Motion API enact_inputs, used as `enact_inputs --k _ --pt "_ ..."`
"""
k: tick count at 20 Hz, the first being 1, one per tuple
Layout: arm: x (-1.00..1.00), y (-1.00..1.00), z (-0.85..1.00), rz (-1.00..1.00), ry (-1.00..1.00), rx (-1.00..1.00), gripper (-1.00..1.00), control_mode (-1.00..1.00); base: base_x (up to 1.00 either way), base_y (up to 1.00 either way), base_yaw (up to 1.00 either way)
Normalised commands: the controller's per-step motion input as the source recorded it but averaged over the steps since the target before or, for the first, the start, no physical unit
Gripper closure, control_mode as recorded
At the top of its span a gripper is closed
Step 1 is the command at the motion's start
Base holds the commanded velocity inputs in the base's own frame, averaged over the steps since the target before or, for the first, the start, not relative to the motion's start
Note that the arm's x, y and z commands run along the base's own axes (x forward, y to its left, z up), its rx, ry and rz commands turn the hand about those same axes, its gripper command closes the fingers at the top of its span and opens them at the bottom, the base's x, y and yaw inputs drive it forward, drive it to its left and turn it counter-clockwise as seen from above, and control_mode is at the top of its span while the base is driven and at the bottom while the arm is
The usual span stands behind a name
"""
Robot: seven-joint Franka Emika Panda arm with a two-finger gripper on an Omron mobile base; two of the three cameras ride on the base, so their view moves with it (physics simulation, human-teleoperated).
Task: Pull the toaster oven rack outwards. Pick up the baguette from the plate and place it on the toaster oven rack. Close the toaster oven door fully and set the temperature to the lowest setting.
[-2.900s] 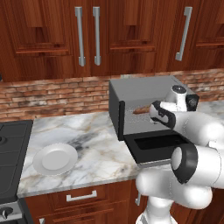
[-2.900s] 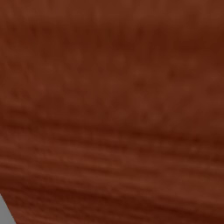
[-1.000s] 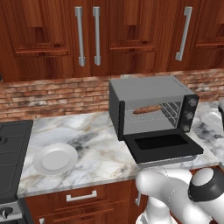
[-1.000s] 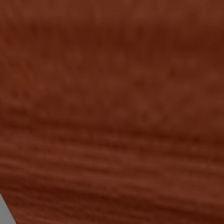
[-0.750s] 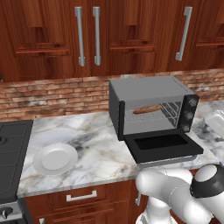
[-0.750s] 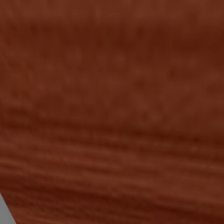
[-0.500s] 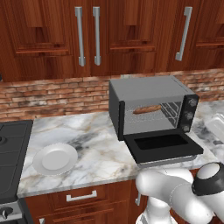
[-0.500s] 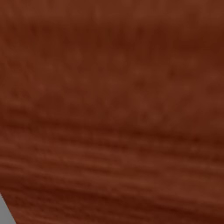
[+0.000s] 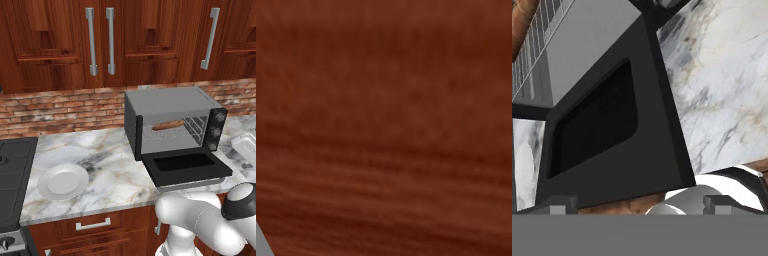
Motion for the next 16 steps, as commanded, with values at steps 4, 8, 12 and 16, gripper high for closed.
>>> enact_inputs --k 4,8,12,16 --pt "-0.01 0.01 -0.22 0.00 0.00 0.00 -1.00 -1.00 0.00 0.00 0.00" --pt "0.00 0.09 -0.19 0.00 0.00 0.02 -1.00 -1.00 0.00 0.00 0.00" --pt "0.00 0.08 -0.21 0.00 0.00 0.03 -1.00 -1.00 0.00 0.00 0.00" --pt "0.00 0.09 -0.06 0.00 0.00 0.04 -1.00 -1.00 0.00 0.00 0.00"
